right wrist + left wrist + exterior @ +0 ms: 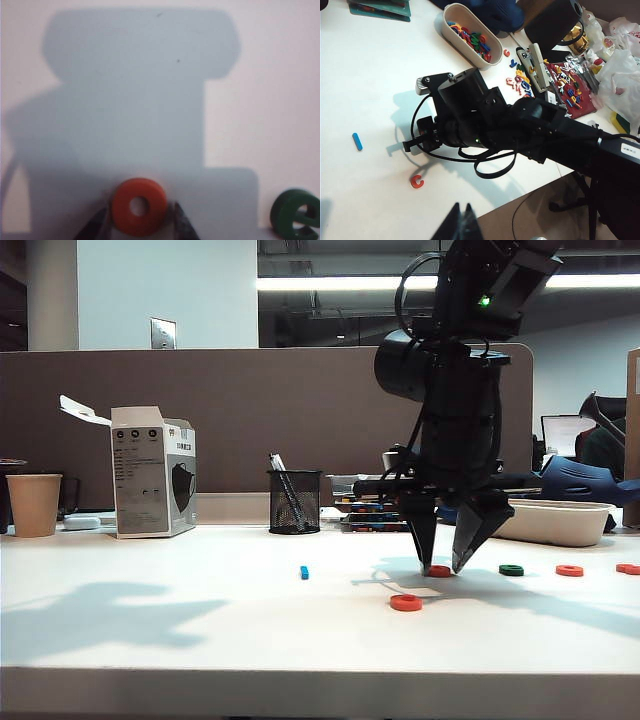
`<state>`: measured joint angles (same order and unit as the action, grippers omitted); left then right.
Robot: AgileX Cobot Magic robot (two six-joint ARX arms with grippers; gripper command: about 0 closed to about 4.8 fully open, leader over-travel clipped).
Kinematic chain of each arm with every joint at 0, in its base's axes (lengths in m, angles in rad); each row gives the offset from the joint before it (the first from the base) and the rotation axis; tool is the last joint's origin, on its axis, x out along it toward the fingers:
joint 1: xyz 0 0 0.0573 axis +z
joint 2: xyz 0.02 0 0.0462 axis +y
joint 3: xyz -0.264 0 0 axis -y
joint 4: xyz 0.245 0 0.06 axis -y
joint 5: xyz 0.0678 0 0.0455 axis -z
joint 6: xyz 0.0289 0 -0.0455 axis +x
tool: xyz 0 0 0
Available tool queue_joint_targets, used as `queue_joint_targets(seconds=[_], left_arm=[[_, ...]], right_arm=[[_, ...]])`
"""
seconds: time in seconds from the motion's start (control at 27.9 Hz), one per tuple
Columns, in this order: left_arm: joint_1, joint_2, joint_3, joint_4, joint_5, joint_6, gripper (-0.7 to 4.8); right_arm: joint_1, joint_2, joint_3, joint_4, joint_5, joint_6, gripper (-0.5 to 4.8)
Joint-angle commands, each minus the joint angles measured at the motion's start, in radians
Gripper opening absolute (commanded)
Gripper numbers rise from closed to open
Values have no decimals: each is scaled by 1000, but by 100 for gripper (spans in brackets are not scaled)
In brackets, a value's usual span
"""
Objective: Select the appropriate letters from the row of letter magnets placed on the table to arrange into the word "cool".
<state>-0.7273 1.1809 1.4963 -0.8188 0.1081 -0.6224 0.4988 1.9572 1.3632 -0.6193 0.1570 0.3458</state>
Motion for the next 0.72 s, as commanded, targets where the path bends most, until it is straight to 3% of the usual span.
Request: queue_joint_targets(seconds=[0.04, 0.18, 0.29, 0.72], left_arm=[[0, -3, 3, 13, 0, 2, -3], [0, -3, 3, 13, 0, 2, -3], [0, -3, 3, 13, 0, 2, -3], [0, -3, 3, 13, 0, 2, -3]], right_arm=[[0, 8, -8, -32, 2, -2, 144], [0, 8, -8, -31, 2, -2, 142], [0, 8, -8, -31, 2, -2, 112], [0, 8, -7, -23, 6, -6, 112]])
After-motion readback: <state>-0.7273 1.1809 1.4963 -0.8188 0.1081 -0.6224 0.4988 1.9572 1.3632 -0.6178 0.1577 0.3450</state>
